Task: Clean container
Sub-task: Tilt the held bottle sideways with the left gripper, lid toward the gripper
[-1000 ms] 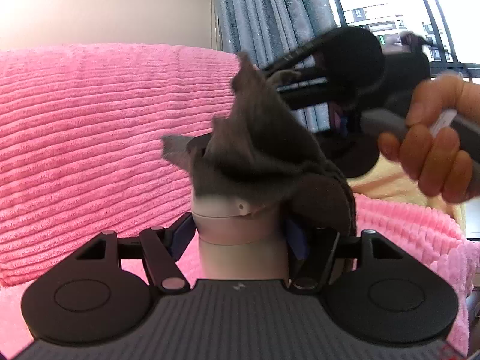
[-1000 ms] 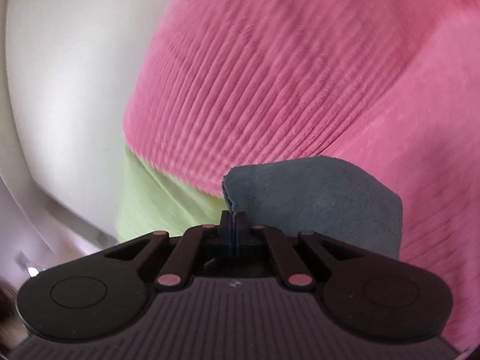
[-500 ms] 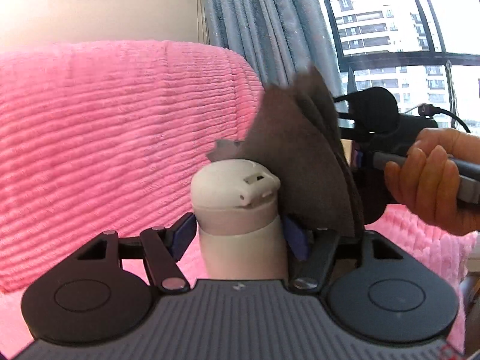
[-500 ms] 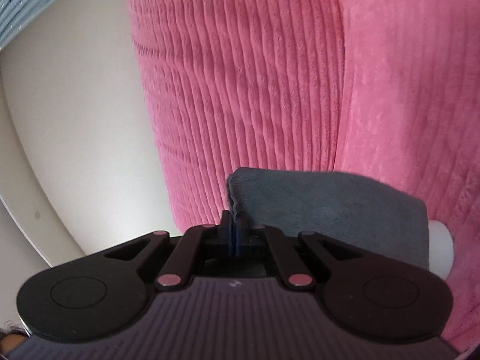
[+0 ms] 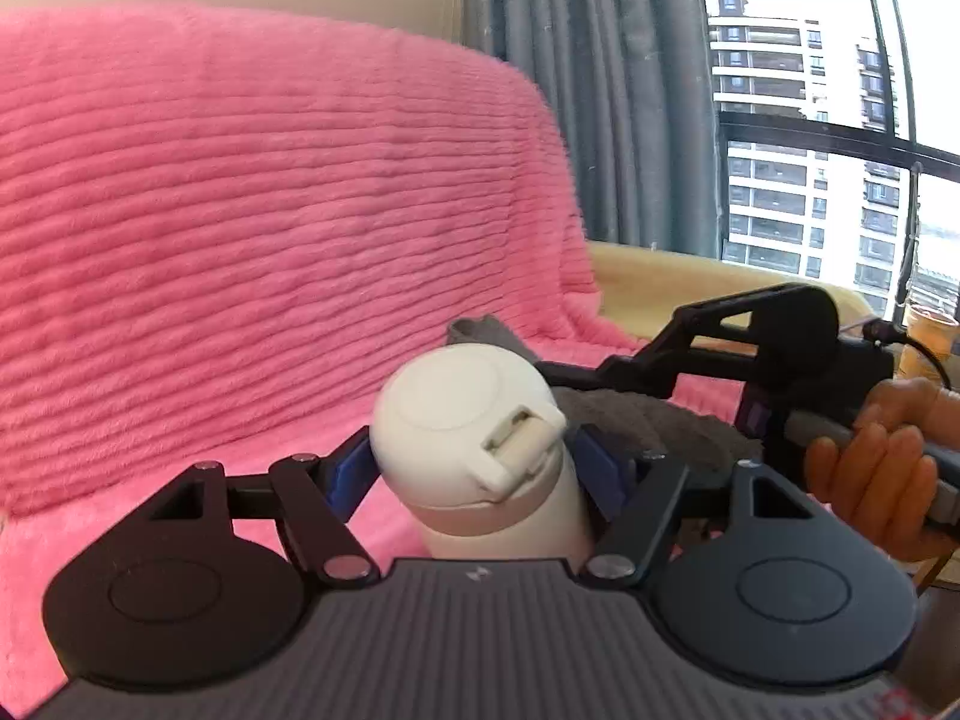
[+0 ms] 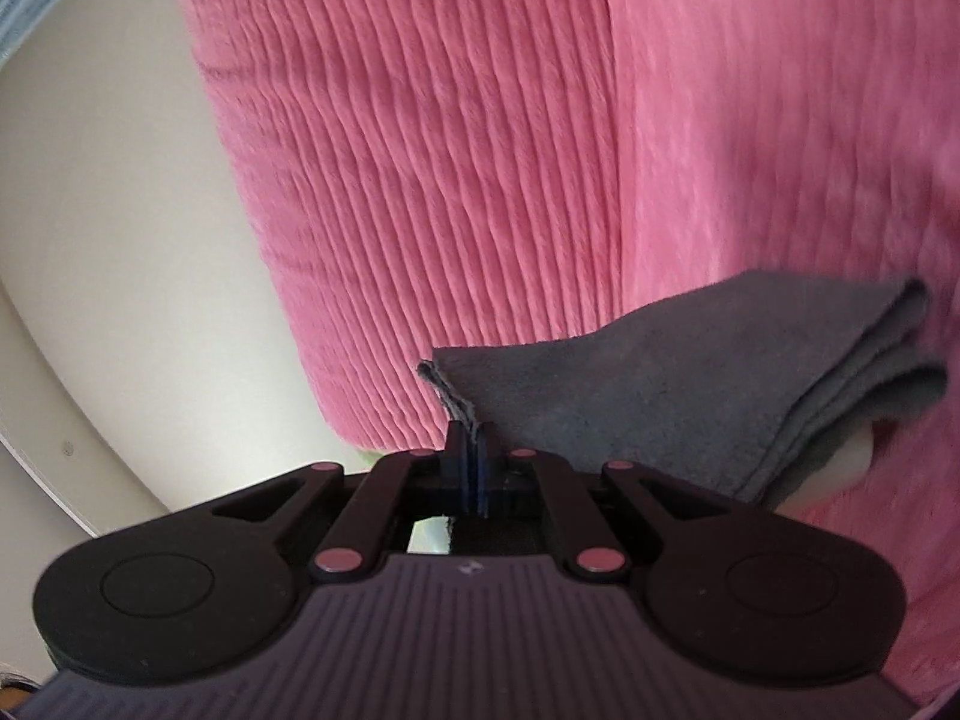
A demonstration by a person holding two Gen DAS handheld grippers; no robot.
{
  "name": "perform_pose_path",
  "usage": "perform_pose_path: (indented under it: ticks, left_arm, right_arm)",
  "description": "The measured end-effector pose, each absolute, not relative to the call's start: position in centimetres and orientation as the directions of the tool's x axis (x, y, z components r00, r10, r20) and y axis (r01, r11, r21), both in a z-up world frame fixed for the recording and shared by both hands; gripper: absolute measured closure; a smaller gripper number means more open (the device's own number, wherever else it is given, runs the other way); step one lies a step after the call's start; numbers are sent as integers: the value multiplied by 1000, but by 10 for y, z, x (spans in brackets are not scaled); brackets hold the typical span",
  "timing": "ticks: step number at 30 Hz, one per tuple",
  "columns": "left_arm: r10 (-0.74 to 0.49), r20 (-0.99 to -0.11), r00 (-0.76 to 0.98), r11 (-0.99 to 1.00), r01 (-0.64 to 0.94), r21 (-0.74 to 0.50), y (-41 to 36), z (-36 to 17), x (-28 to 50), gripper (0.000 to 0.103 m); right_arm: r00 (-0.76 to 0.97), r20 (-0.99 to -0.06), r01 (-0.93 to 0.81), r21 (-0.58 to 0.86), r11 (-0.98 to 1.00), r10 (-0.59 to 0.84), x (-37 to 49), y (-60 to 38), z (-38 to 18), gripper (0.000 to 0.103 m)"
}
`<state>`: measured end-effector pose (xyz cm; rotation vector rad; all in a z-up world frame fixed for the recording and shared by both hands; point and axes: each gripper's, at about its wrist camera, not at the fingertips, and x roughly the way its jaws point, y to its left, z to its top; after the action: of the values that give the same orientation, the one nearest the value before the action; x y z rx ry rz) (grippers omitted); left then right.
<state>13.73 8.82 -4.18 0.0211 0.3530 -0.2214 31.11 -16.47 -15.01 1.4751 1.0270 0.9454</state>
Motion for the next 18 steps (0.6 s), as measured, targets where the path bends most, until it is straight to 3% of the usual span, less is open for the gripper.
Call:
perform_pose_path:
  ticks: [4, 9, 11, 16, 18]
  left_arm:
    - [-221, -367, 904, 975, 203, -89, 113, -47, 116, 30]
    - [-142, -423, 895, 989, 142, -30, 124, -56, 92, 29]
    - [-144, -449, 882, 989, 136, -51, 132, -62, 87, 39]
    - [-133, -510, 850, 988, 153, -2, 128, -82, 81, 39]
    - [-129, -510, 851, 989, 150, 0, 132, -86, 72, 34]
  right_arm:
    - [296, -3, 118, 992, -33, 955, 296, -147, -153, 100]
    - [329, -83, 25, 997, 79, 941, 271, -137, -143, 100]
    - [330, -128, -36, 988, 148, 935, 261, -132, -134, 100]
    - [337, -211, -119, 957, 264, 918, 242, -125, -122, 100]
    - [341, -216, -129, 953, 273, 915, 238, -129, -120, 100]
